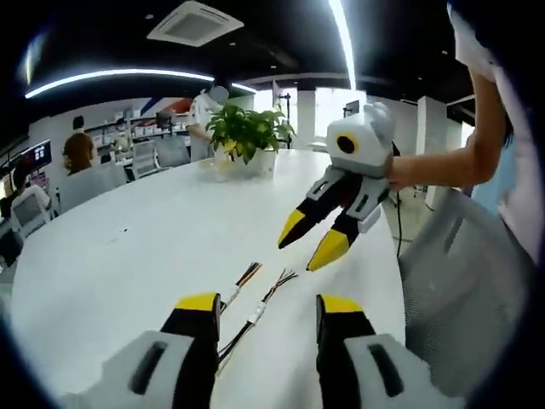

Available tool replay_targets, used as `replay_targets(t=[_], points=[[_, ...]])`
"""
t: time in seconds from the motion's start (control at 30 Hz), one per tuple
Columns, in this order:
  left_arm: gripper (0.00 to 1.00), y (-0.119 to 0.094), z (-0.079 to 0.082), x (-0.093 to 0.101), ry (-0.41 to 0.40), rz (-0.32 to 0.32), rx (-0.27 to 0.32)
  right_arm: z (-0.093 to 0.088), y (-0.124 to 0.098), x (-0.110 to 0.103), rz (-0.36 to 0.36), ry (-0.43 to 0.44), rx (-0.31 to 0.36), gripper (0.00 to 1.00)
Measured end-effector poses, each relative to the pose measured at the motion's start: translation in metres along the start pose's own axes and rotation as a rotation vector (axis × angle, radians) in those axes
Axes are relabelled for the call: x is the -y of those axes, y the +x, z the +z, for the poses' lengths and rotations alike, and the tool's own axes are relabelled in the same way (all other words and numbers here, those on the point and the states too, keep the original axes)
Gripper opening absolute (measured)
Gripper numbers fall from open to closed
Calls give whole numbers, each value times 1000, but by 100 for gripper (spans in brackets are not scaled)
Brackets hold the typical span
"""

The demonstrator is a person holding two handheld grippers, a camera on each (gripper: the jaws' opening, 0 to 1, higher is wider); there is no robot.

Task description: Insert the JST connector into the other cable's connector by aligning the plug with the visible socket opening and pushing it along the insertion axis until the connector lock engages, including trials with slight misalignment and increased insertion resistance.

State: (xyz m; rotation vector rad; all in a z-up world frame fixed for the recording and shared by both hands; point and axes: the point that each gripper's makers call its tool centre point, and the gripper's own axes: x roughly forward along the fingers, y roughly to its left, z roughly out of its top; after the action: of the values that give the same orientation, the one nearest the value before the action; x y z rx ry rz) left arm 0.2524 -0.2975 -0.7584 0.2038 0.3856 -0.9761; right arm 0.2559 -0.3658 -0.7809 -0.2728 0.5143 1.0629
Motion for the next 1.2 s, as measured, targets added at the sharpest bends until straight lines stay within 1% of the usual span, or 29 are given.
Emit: replay_targets(t=[0.07, 0.1, 0.13, 0.2, 0.3, 0.4, 0.5, 0.57, 0.6, 0.67, 0.73, 0.83, 0.9, 0.93, 0.97, 1.07, 1.13, 1.2], points=[[48, -4, -1, 0, -3, 16, -7, 0, -4, 0, -13, 12, 3, 25], [52, -6, -2, -1, -2, 25, -13, 0, -6, 1, -24, 24, 10, 26], [56, -10, -3, -5, 2, 51, -15, 1, -8, 1, -34, 32, 14, 26], [61, -15, -4, -7, 13, 76, -13, 1, -12, 1, -48, 48, 18, 25], [62, -22, -2, -9, -7, 105, 3, 1, -18, -2, -64, 62, 20, 25], [66, -28, -1, -12, 10, 146, 1, 1, -22, -5, -80, 57, 17, 25], [68, -30, 1, -13, -6, 159, 12, -1, -24, -6, -85, 64, 3, 26], [69, -33, 3, -14, 7, 182, 20, 0, -27, -9, -87, 74, 4, 25], [68, -34, 4, -12, 20, 181, 24, 1, -28, -10, -88, 75, 5, 25], [68, -35, 6, -9, 8, 177, 30, 2, -31, -13, -90, 70, -7, 26], [68, -37, 8, -6, 7, 175, 41, 2, -32, -15, -92, 60, -14, 29], [68, -37, 7, -4, -2, 181, 34, 1, -36, -18, -103, 55, -25, 34], [69, -38, 6, -2, -19, 182, 32, 0, -38, -18, -127, 45, -37, 35], [69, -39, 6, -1, -30, 182, 34, -1, -40, -17, -147, 22, -51, 35], [69, -40, 6, 0, -33, 182, 37, -2, -40, -19, -147, 18, -55, 36], [73, -41, 4, 2, -49, 186, 31, -6, -41, -23, -153, 29, -71, 41], [78, -43, 1, 2, -63, 198, 15, -8, -43, -25, -155, 51, -84, 43], [79, -45, -1, 3, -72, 200, 12, -10, -44, -25, -163, 60, -94, 45]])
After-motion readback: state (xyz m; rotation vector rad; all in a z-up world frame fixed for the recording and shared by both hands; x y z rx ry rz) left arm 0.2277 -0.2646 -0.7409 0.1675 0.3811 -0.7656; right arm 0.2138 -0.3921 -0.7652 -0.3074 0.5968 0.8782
